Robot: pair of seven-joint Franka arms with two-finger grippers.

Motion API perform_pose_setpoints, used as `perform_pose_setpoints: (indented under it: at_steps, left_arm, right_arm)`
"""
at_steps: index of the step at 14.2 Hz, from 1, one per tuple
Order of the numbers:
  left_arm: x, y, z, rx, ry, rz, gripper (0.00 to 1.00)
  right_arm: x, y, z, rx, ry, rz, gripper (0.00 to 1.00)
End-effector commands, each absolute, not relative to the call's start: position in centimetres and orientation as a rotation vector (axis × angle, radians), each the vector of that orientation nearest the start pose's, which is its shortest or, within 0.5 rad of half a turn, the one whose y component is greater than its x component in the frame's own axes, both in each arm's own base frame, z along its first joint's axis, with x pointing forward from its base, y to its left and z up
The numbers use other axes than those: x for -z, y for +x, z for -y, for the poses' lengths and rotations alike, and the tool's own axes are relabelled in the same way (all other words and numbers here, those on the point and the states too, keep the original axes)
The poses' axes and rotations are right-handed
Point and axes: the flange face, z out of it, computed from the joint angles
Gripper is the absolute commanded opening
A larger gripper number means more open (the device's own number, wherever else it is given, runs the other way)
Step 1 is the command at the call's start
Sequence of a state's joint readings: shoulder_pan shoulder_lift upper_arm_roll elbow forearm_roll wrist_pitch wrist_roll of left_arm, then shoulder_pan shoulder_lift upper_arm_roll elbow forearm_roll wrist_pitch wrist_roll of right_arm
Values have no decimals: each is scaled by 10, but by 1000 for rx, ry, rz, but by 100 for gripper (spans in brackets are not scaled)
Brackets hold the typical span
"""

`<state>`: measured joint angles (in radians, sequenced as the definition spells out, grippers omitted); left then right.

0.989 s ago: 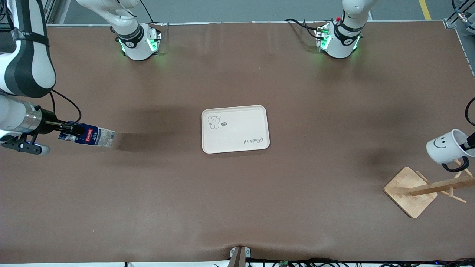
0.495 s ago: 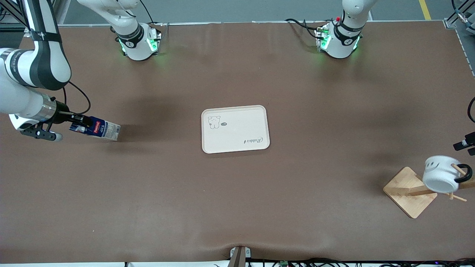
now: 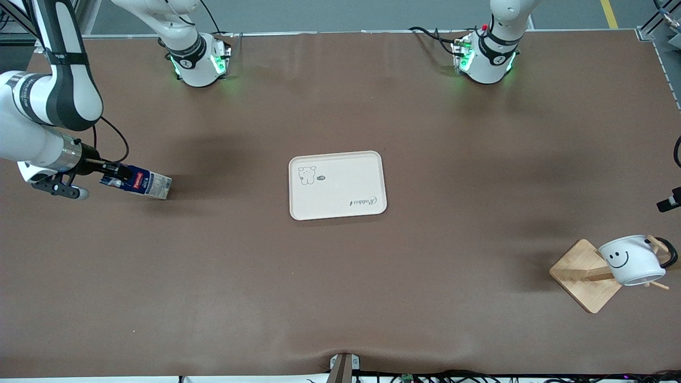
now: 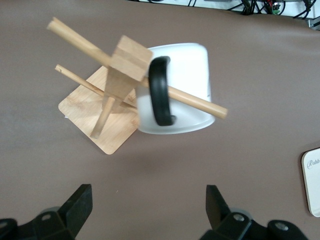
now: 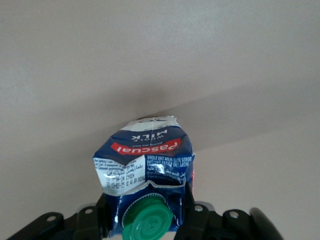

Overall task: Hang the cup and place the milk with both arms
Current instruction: 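Hang the mug handle on the stand peg while the right gripper lowers milk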

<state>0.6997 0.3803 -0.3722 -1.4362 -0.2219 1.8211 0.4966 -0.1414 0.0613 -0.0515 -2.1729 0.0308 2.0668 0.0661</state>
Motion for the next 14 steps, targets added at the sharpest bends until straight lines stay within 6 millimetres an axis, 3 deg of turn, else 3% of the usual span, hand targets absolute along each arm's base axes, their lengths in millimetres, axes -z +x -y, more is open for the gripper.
perform_pose_setpoints:
  at_steps: [1,6,8,11,14]
  left_arm:
    - [-503,624,-230,249,-3413,-152,100]
    - [-506,628,-218,241,-3415,-133,100]
    - [-516,629,-203,242,-3409,-105,100]
    - [-541,629,-164,195,-3351,-36,100]
    - [-559,629,-119,159,-3310,51,100]
  right_arm:
    - [-352,508,98,-248,-3073,-425,100]
    - [-352,509,95,-249,-3080,-347,100]
    - [-355,511,95,-239,-3083,-322,100]
    - [-368,520,87,-202,-3091,-294,100]
    - [-401,549,95,-82,-3109,-185,100]
